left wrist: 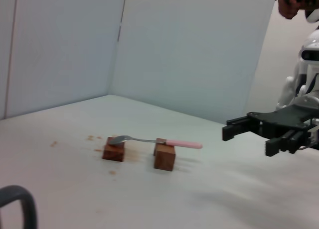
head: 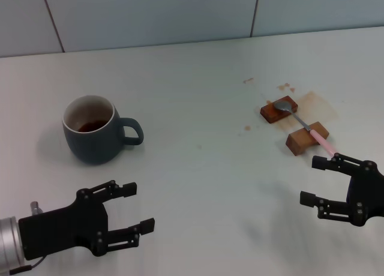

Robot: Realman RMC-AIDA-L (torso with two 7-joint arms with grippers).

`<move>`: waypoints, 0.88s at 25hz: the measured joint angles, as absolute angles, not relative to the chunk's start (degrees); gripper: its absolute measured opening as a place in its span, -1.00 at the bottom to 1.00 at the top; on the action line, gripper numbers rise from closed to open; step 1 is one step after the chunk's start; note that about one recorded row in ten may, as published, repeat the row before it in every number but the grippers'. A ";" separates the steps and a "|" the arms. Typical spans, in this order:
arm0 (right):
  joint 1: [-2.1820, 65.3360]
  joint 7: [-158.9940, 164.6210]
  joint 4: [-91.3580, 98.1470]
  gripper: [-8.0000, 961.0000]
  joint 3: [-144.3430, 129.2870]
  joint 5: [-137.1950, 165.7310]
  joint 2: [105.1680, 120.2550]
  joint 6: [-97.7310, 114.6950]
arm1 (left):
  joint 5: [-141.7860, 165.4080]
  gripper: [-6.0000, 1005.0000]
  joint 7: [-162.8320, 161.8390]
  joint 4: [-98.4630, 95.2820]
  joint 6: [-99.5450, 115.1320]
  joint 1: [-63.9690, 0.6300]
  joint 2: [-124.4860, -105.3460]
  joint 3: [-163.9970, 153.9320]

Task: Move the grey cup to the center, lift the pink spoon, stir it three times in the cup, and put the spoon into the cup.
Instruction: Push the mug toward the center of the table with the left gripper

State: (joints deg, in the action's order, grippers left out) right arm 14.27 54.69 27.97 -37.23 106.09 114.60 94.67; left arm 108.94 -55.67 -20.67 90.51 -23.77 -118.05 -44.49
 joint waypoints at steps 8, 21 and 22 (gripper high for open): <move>14.04 53.03 27.32 0.70 -37.47 106.29 114.83 94.49 | 108.60 0.60 -54.29 -22.86 89.85 -22.76 -117.99 -43.46; 13.99 52.99 27.10 0.70 -37.21 106.51 115.12 93.60 | 108.31 0.49 -54.22 -22.53 90.46 -22.91 -118.11 -41.19; 14.13 52.99 26.89 0.70 -37.13 106.52 115.12 93.56 | 108.30 0.49 -53.92 -22.50 91.48 -22.81 -118.11 -40.72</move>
State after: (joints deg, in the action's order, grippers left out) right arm 14.13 52.99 26.89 -37.13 106.52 115.12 93.56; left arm 108.30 -53.92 -22.51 91.48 -22.81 -118.11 -40.72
